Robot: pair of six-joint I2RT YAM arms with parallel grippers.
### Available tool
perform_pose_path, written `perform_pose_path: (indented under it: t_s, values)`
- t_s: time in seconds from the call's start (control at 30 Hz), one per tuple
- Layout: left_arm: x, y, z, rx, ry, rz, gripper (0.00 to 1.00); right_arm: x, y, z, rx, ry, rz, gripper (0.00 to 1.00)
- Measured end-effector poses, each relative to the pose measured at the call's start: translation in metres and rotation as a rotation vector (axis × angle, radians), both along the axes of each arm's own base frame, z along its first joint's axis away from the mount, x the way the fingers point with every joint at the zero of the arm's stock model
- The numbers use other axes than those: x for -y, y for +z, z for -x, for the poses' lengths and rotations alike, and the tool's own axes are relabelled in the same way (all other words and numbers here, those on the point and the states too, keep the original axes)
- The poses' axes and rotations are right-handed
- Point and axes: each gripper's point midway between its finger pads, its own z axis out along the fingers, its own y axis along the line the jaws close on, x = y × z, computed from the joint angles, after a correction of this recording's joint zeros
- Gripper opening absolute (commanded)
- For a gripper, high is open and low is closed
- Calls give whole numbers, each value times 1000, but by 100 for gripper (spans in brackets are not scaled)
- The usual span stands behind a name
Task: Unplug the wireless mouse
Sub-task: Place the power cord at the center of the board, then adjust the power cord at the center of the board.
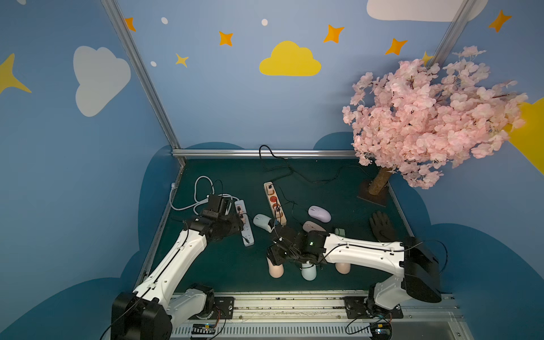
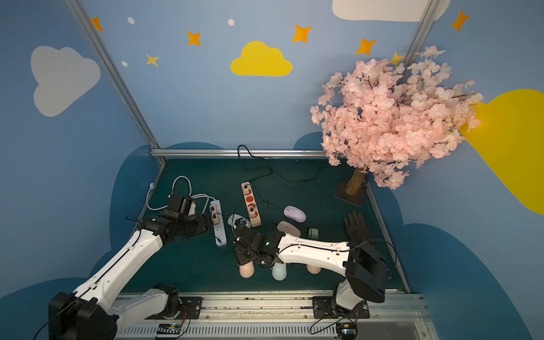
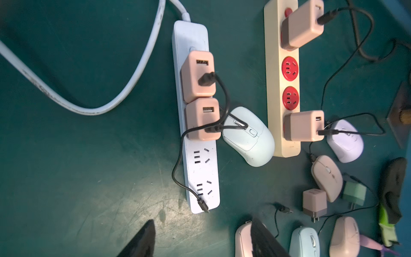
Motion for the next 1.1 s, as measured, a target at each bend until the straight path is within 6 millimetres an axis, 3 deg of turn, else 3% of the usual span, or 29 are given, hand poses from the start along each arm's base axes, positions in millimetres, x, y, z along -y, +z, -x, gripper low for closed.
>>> perform_pose_path:
  t_s: [0.27,0.43,0.57,0.73,0.93,1.1]
  values:
    - [0,-15,-17,-66,-17,-99,56,31,13,-20,16,-61,-85,56]
    - [6,-11,-34,-65,-30,-127,37,47,9,-22,12,-87,-89,55]
    - [1,-6,-40,-64,-12,-165,37,59,7,-24,10,-122,-100,55]
    - [-5,-15,-29,-102,19,-176,39,70,6,-27,14,-170,-122,55]
    - [-7,-53,9,-173,45,-111,45,73,6,-33,18,-191,-134,54]
    - [-7,-75,14,-194,92,-29,45,72,7,-34,17,-192,-139,54]
